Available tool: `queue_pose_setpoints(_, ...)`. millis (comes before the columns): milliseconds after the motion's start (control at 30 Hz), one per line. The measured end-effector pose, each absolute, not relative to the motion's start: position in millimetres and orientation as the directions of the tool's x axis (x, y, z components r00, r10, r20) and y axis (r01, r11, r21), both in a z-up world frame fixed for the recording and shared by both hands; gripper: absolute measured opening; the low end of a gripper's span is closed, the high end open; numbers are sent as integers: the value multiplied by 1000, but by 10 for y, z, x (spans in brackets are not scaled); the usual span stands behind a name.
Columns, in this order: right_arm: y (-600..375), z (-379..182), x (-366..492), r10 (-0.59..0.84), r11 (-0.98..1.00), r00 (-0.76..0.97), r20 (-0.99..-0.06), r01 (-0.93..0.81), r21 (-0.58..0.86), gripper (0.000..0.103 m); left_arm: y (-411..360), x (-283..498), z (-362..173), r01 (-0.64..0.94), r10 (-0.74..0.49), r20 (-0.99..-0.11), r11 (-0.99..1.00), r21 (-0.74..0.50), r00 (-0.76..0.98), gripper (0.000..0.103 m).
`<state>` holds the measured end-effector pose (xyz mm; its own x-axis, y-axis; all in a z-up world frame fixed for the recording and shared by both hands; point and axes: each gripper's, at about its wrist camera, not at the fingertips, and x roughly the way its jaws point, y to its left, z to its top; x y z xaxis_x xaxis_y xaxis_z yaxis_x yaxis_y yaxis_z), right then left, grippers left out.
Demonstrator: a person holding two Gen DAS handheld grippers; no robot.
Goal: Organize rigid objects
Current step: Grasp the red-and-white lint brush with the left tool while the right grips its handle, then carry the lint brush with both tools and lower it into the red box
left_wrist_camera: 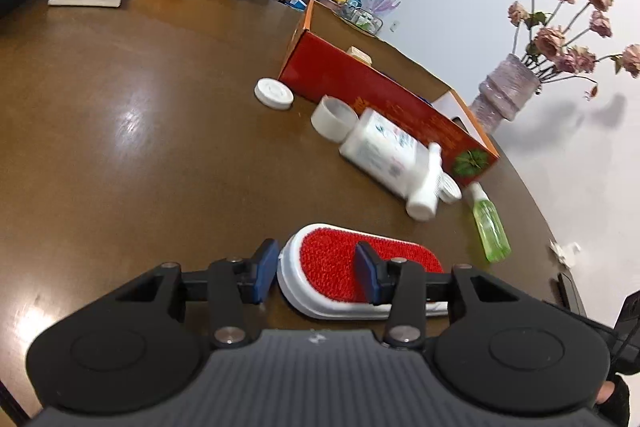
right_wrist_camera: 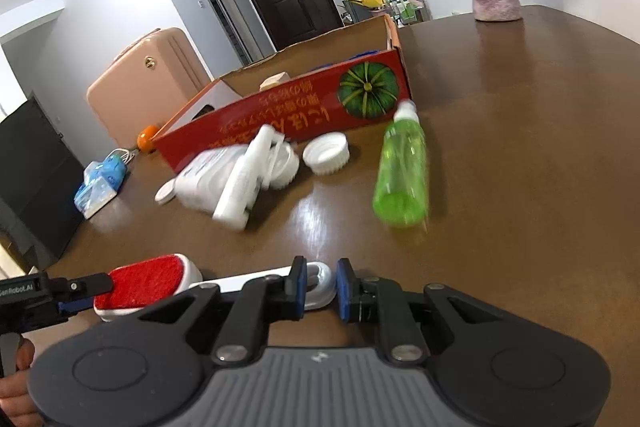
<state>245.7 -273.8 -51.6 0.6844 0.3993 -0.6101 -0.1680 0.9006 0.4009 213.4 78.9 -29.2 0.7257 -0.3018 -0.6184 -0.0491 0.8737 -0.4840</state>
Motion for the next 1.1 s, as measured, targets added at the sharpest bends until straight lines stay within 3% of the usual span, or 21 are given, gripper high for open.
queue_pose_setpoints(233, -2814, -530, 1922, 428, 881, 679, -596, -167, 442, 16, 798, 1910, -313, -27, -337, -627, 868, -496, 702, 49)
queue_pose_setpoints(467, -2834, -527, 1840, 423, 878, 685, -593, -149, 454, 16, 794, 1841, -325, -29, -344, -626, 862, -506, 700, 49)
queue_pose_setpoints(667, -2812, -416, 1890, 394, 891, 730, -558, -155, 426, 16, 718, 1900, -119, 53, -343, -563, 883, -466, 752, 49)
queue_pose_setpoints(1100, -2684, 224, 3175, 304, 924, 828, -471, -136, 357, 16, 647, 3352, 522, 127, -337, -474, 898, -420, 813, 49)
